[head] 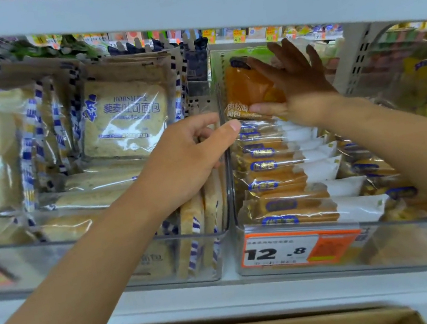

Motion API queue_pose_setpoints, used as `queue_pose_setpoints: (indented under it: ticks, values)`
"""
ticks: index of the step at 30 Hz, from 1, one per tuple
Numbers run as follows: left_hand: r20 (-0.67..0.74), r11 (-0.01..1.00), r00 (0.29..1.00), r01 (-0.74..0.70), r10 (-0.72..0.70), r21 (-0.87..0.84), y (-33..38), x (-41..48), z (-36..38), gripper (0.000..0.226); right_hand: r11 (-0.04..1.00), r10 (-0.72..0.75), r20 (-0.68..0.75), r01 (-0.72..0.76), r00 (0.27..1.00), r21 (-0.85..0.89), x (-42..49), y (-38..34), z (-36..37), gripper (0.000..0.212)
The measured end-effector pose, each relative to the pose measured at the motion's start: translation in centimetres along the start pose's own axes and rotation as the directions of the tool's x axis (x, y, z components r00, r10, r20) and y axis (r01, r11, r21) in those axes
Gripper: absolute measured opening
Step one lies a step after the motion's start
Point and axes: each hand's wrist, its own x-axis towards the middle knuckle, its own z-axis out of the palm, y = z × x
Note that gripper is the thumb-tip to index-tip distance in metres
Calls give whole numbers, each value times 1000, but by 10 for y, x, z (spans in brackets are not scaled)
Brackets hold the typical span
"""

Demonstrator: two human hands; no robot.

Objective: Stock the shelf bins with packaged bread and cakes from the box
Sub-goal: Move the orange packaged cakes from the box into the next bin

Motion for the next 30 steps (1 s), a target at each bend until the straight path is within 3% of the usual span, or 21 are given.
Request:
queue_pose_setpoints:
  ticks: [5, 8, 11, 13, 16, 19, 22, 24, 25, 28, 30]
  values:
    - [-17, 1000, 1000, 9, -8, 9, 5, -3, -1, 52, 1000, -26, 29, 26, 999, -3, -33, -18, -19, 85]
    - [-60, 999, 998, 23, -22, 26, 17, -12, -5, 41, 994, -31, 69, 24, 997, 107, -70, -39, -31, 68]
    - [-152, 988, 988, -5, 29, 156, 30, -38, -8, 19, 972, -47, -17, 50, 999, 230, -106, -59, -48, 49]
    - [-186, 983, 982, 10, 25, 186, 38, -64, -5, 22, 954, 22, -83, 4, 996, 299, -126, -69, -67, 30]
    - [-194, 971, 979, 104, -62, 214, 40, -111, 2, 29, 903, 108, -27, -86, 994, 421, -163, -95, -86, 4]
    - [-121, 951, 980, 185, -159, 249, 23, -155, 14, 25, 887, 104, -1, -92, 995, 453, -212, -123, -77, 7]
    - [24, 896, 941, 312, -336, 315, -16, -195, 30, 19, 863, 64, 167, -139, 984, 486, -268, -146, -41, 11]
    - [88, 852, 885, 406, -457, 330, -52, -221, 43, 15, 850, 47, 415, -254, 909, 461, -307, -156, 0, 5]
    - [108, 830, 858, 443, -502, 339, -70, -233, 49, 11, 839, 61, 547, -339, 835, 426, -328, -158, 25, 11]
    - [126, 764, 779, 548, -615, 339, -122, -261, 64, 8, 751, 123, 845, -606, 521, 264, -387, -156, 99, 31]
    - [123, 714, 718, 629, -685, 308, -150, -275, 73, 9, 624, 149, 930, -762, 337, 176, -421, -153, 141, 37]
